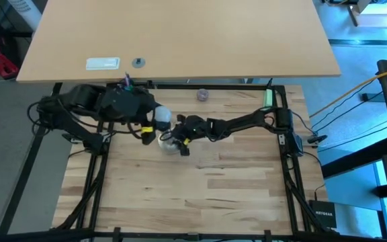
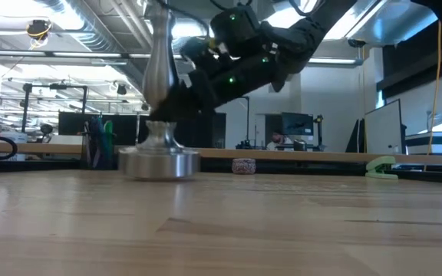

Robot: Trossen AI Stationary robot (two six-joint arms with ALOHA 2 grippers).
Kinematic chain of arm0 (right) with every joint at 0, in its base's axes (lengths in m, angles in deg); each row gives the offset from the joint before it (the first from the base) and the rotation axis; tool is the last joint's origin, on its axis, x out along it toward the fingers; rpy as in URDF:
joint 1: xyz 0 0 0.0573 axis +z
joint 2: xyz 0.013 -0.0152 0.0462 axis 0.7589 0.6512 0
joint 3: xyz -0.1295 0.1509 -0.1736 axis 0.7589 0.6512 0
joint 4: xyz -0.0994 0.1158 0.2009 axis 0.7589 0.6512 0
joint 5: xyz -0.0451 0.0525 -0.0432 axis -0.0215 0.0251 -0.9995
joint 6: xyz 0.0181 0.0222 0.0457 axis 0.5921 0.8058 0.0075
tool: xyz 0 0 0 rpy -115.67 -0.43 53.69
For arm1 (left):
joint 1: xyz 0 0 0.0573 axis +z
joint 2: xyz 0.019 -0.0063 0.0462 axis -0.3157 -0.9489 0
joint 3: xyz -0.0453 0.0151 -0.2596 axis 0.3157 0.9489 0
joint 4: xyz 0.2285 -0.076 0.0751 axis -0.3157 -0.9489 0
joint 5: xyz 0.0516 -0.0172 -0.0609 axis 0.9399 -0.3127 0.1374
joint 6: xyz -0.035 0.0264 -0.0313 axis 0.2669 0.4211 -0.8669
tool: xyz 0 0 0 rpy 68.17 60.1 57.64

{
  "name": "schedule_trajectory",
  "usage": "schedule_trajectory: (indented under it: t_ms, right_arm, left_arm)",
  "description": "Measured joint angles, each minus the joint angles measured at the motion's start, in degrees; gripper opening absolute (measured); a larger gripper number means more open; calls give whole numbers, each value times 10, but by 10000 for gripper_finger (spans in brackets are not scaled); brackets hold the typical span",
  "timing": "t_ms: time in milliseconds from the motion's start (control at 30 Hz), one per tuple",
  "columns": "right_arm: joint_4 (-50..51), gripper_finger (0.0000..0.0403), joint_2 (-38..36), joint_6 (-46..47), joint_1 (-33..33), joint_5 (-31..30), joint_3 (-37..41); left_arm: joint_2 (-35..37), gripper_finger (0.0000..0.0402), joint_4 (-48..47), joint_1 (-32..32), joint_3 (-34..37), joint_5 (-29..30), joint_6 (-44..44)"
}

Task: Screw lightbulb
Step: Insert the lightbulb into the silver lamp

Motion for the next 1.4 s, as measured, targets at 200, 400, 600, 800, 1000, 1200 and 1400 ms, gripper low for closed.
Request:
schedule_trajectory:
  t_ms: [200,400,600,800,1000,1200,1400]
  right_arm:
    - [19,162,0,80,3,-116,0]
    - [21,162,0,127,0,-156,0]
    - [22,162,0,136,0,-157,0]
    - [15,162,0,127,0,-152,0]
    - [-9,162,0,135,0,-147,0]
    - [-22,162,0,147,0,-151,0]
    - [19,162,-1,150,-1,-151,-1]
  left_arm:
    - [0,249,-17,2,19,118,-56]
    - [0,249,-8,2,52,198,-77]
    - [4,249,-2,2,63,215,-104]
    - [33,249,-31,-20,67,231,-142]
    - [44,249,-62,-43,66,289,-180]
    - [40,249,-22,-40,66,314,-149]
    - [33,249,-18,-39,67,305,-137]
